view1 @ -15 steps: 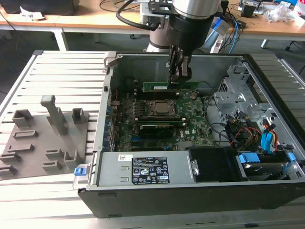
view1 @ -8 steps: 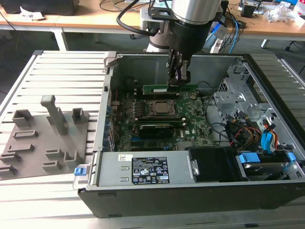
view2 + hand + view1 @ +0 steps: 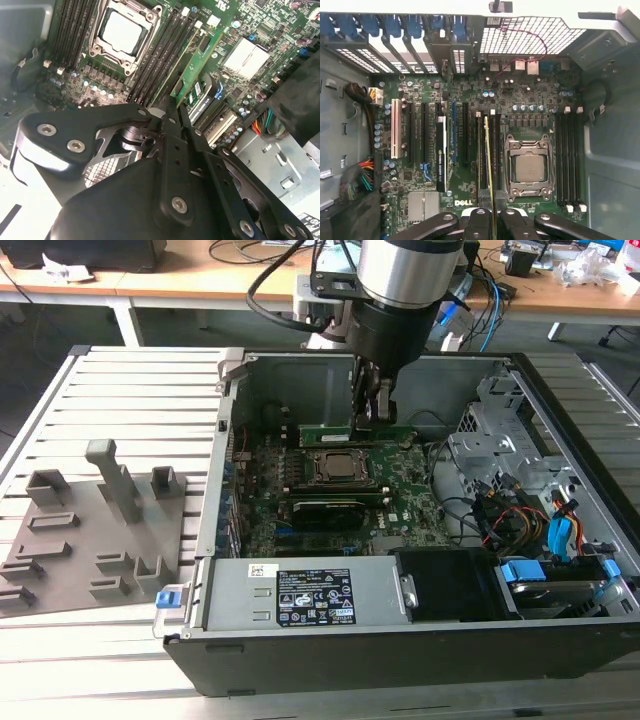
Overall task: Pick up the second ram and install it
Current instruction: 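Insert the second ram into the second slot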
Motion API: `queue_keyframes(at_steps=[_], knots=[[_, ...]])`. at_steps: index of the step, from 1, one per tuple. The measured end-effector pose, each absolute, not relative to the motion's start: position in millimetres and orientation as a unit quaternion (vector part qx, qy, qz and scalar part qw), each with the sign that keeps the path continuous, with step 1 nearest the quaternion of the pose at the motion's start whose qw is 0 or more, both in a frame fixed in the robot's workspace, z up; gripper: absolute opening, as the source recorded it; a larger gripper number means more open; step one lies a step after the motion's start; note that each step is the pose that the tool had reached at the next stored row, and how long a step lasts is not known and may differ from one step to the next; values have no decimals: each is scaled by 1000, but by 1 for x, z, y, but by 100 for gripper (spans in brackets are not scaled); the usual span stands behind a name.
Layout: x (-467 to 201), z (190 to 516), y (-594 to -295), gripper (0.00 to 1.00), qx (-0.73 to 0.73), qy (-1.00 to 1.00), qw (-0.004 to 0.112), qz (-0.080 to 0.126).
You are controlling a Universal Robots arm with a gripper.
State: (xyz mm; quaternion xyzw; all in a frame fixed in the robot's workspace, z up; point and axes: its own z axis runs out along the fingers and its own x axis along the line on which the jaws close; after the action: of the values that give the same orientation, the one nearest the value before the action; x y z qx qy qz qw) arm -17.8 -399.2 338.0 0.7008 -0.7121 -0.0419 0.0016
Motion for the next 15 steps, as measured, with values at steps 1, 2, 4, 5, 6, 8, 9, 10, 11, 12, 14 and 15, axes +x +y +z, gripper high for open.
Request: queue_keyframes(at_steps=[1,2,4,5,6,8,9,10,11,12,14,15], knots=[[-18,337,-399,14,701,-712,2,-42],[-18,336,-399,14,701,-712,2,-42],[-18,333,-399,14,701,-712,2,-42],[-18,331,-399,14,701,-712,2,-42],[-18,330,-399,14,701,-712,2,-42],[-18,326,-399,14,701,-712,2,-42],[-18,325,-399,14,701,-712,2,-42],[-18,323,-399,14,701,-712,2,-42],[-18,322,-399,14,701,-712,2,-42],[-18,320,-399,14,701,-712,2,-42],[-18,319,-399,14,701,-712,2,-42],[-18,318,-399,14,701,-712,2,-42]])
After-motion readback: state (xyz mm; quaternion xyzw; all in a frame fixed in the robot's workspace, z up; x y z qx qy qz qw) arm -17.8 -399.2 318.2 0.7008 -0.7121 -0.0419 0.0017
